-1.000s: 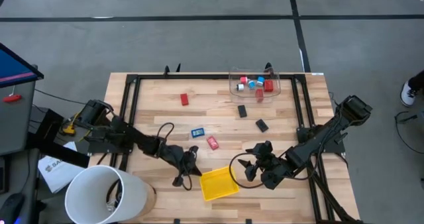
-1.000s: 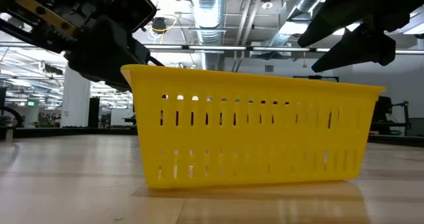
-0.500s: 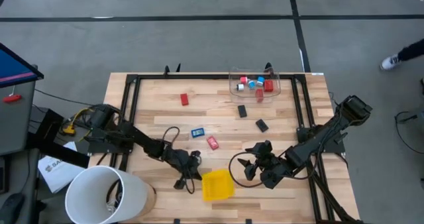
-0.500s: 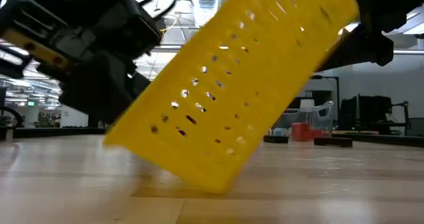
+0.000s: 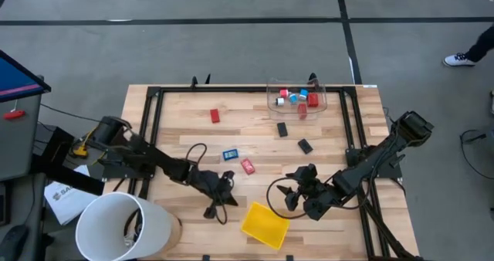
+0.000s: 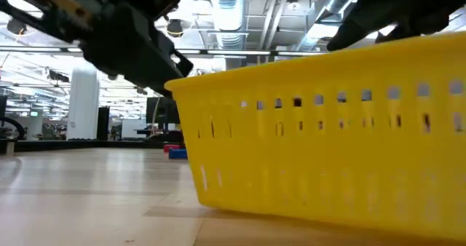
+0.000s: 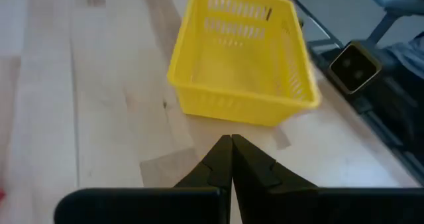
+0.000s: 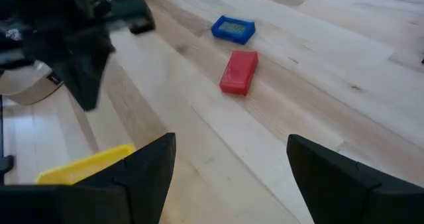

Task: Pick & Place Office items
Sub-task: Adjust the yellow bin slightly

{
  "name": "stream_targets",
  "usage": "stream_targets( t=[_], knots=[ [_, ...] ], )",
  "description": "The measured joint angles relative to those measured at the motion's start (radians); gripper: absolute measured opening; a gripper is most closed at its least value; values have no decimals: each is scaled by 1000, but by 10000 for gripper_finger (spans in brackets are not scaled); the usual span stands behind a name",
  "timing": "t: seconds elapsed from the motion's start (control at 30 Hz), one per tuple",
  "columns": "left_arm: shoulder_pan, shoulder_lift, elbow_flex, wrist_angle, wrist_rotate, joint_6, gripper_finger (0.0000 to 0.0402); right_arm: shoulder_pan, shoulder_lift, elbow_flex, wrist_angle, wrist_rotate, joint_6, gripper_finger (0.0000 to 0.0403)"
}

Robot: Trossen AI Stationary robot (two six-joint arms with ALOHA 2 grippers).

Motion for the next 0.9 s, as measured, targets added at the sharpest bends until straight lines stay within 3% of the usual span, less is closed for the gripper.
stream_targets(
  t=[0.2, 0.43, 0.6, 0.77, 0.9],
  knots=[
    [-47, -37, -2, -78, -78, -2, 1, 55, 0, 0, -16, -92, 112, 281],
    [-56, -29, -4, -83, -99, -20, 1, 194, 0, 0, -175, -131, 463, 281],
    [-56, -29, -4, -86, -99, -21, 1, 315, 8, 1, -92, -176, 649, 281],
    [-56, -28, -4, -86, -98, -21, 1, 351, 134, 75, -36, -240, 738, 281],
    [-56, -28, -4, -85, -97, -21, 1, 306, 257, 152, -33, -314, 678, 281]
  ],
)
